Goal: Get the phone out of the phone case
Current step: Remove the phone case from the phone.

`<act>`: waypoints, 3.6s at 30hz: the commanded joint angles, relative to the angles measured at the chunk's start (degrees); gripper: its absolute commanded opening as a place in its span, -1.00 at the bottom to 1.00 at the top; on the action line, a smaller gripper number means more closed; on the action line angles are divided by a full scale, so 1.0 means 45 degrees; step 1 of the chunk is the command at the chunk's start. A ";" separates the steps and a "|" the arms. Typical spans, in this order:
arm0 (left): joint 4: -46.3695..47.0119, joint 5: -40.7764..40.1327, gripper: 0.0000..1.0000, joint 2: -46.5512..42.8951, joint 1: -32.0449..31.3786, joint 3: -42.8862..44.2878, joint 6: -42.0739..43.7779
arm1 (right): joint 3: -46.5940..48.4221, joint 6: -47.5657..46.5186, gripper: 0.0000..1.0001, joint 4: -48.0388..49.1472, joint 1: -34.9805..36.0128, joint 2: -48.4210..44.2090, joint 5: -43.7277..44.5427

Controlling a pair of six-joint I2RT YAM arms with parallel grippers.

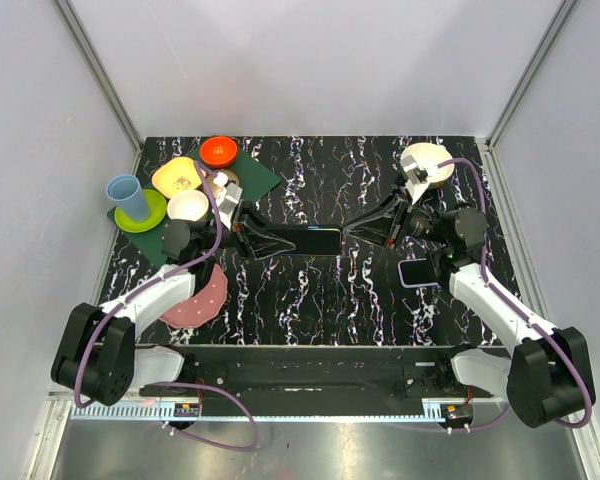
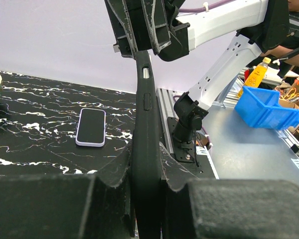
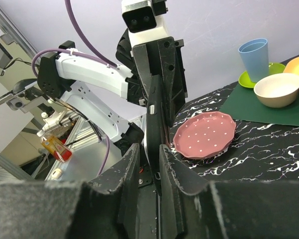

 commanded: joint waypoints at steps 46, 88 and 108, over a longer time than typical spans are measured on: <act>0.1920 -0.0377 -1.00 0.0082 0.0036 0.0420 -0.0333 | 0.0811 -0.3104 -0.76 -0.3619 0.0477 0.0134 0.2204; 0.3600 0.0111 -1.00 -0.0347 -0.0100 0.0146 -0.0900 | 0.1670 -0.5663 -0.75 -0.6940 0.1376 0.1364 0.3591; 0.3600 0.0189 -1.00 -0.0485 -0.0100 0.0107 -0.0822 | 0.1865 -0.5898 -0.67 -0.7370 0.1669 0.1736 0.3005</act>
